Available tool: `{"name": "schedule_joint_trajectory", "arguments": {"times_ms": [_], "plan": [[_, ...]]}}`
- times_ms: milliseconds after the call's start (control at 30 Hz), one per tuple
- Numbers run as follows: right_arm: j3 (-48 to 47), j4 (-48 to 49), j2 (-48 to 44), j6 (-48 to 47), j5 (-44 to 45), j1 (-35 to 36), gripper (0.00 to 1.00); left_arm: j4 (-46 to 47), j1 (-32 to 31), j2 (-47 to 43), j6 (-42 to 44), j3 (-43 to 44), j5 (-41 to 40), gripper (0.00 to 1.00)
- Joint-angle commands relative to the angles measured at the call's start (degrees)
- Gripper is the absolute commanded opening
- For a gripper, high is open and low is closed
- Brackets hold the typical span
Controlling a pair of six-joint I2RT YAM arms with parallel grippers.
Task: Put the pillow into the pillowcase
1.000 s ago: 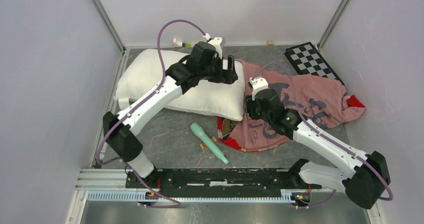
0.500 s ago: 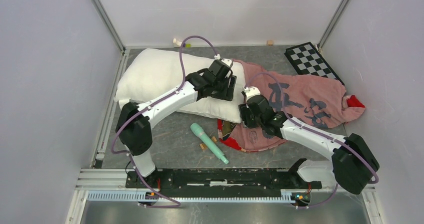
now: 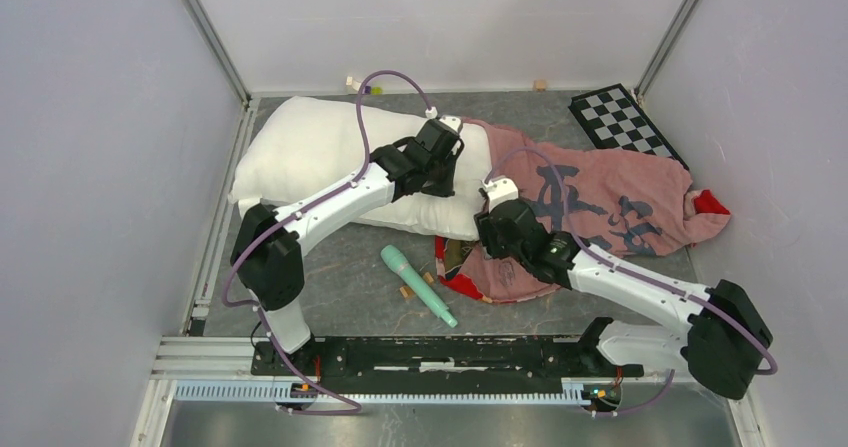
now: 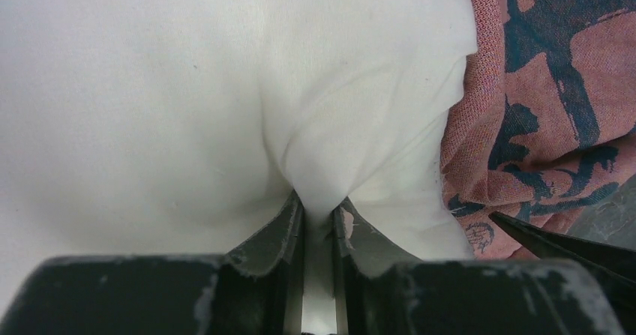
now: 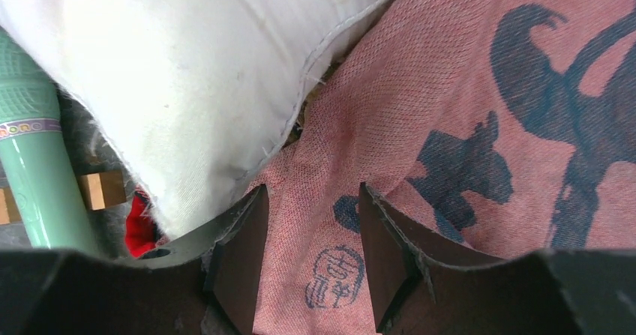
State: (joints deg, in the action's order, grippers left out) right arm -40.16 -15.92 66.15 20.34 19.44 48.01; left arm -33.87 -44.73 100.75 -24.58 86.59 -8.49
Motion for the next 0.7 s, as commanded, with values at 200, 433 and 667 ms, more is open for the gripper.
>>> {"name": "schedule_joint_trajectory", "arguments": {"times_ms": [200, 433, 667], "plan": [[-0.8, 6.6, 12.0, 1.5, -0.5, -0.3, 0.52, 0.6, 0.7, 1.6, -2.3, -0.7, 1.1, 0.05], [-0.9, 1.9, 6.0, 2.7, 3.9, -0.4, 0.0, -0.3, 0.2, 1.0, -1.9, 4.1, 5.6, 0.02], [-3.0, 2.6, -8.7, 2.7, -3.1, 0.5, 0.0, 4.6, -0.6, 6.7, -7.0, 5.0, 12.1, 0.03]]}}
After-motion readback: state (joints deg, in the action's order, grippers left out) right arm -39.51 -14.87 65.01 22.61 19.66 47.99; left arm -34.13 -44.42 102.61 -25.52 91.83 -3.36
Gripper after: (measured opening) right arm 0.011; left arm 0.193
